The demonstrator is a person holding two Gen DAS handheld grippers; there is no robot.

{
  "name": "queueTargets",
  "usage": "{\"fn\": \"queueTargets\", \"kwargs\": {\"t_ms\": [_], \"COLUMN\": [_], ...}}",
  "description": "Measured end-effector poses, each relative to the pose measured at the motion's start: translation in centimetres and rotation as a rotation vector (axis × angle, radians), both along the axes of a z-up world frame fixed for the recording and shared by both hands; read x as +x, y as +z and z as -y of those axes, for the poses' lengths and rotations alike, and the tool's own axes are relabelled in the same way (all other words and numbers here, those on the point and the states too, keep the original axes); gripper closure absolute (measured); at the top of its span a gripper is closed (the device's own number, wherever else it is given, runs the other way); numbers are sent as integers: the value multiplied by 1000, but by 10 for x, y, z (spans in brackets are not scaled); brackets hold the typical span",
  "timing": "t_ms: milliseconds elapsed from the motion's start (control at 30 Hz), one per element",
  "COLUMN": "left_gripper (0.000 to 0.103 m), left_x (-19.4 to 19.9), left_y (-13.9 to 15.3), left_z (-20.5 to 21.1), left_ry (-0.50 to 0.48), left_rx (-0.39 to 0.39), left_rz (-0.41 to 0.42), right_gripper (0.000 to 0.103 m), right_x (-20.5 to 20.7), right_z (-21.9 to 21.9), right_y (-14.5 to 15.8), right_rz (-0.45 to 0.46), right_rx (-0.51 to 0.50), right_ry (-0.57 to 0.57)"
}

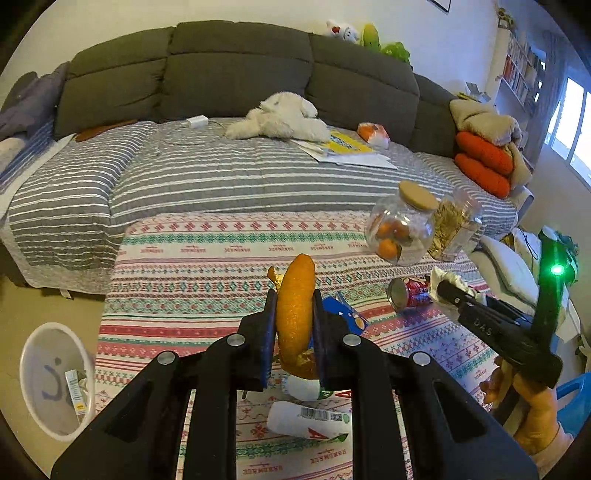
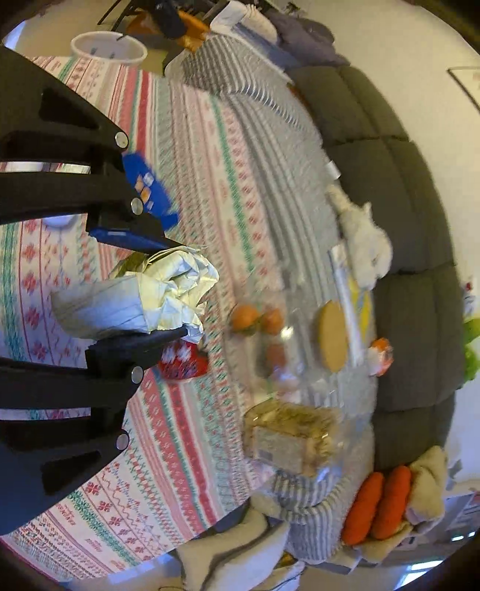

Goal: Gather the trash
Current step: 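Lift and carry the snack and paper with both tools toward the white bin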

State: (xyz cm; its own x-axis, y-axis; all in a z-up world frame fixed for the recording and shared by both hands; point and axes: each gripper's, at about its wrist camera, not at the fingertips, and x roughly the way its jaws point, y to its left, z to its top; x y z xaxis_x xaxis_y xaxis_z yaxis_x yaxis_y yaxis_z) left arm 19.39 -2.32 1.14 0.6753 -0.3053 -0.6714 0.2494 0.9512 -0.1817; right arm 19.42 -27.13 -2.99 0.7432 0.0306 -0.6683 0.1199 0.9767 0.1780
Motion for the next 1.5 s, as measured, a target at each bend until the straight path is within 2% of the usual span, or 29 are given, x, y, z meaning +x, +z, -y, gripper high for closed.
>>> {"fn": "queueTargets", "kwargs": {"t_ms": [500,1067,1500], "left_gripper": [86,86,86], "left_x": [-5,-14,-22], "left_y": [10,13,9], "left_z": [-51,-124,-196], "left_ry": [111,228,341], "left_rx": [-30,-43,-44], "left_rz": [26,36,14], "right_gripper": [65,65,65], "right_x": [-6,-6,-15], "right_z": [-52,-119,-178], "right_y": [35,47,49], "right_rz": [133,185,202], "right_rx": [72,109,91], "right_ry": [67,149,251]}}
